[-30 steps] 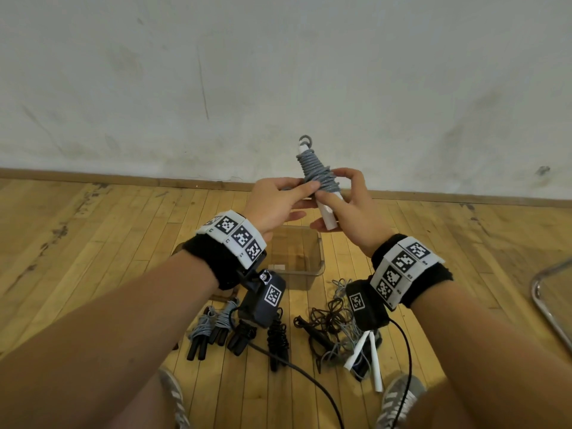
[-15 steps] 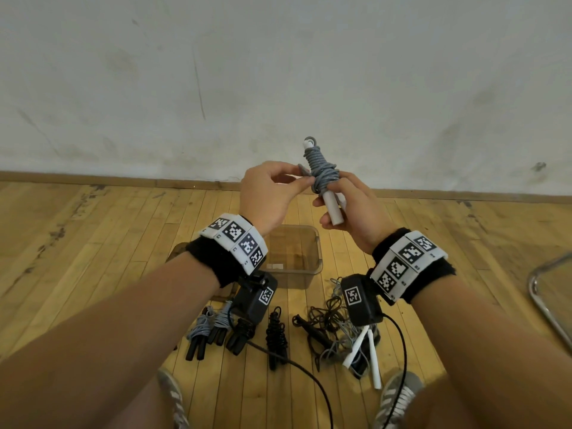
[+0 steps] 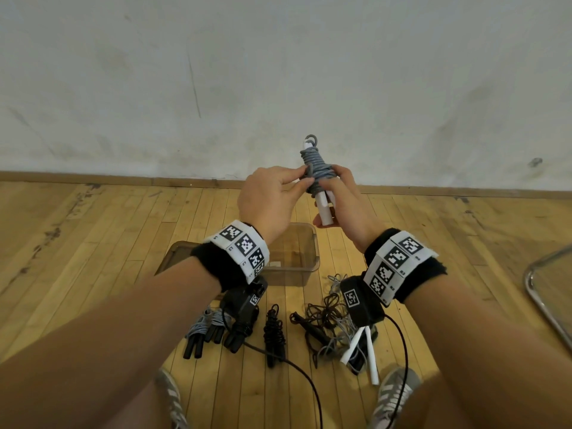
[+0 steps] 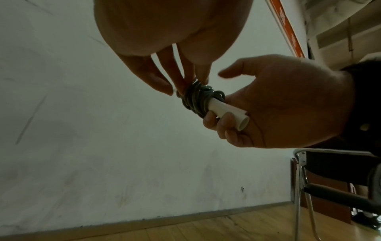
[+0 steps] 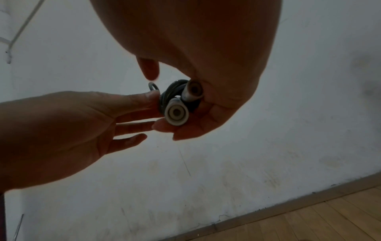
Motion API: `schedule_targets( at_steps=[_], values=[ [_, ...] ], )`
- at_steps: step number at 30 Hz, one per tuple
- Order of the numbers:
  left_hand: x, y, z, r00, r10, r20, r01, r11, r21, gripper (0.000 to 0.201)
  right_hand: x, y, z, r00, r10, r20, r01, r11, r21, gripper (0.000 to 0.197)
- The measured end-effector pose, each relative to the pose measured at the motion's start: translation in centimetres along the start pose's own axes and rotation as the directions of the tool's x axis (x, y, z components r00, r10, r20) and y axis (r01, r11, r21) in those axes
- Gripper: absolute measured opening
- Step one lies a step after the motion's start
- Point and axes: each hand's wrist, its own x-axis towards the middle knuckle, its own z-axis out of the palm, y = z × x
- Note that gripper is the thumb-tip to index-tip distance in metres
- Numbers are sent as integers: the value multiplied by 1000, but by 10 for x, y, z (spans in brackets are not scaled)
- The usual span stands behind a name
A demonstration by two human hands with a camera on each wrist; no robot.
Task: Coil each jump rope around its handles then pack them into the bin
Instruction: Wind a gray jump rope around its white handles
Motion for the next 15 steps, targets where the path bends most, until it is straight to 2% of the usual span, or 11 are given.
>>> schedule_targets(
  at_steps=[2,5,9,15],
  values=[
    [-2,-2,2,999,36,-5,-36,997,65,29,-1,0,1,999,-13,-33,12,1000,-27,51],
    [-4,-1,3,999,43,-4,-43,996,75,27,-1,2,1,996,-35,-84,31,998,-46,50],
    [-5,1,-1,990,138,-2,-138,988,77,27,-1,3,-1,997,-26,-75,26,1000,-6,48],
    [-6,2,-2,994,105,10,-105,988,113,29,3,8,1,991,-64,-117,60,998,-34,36]
  ],
)
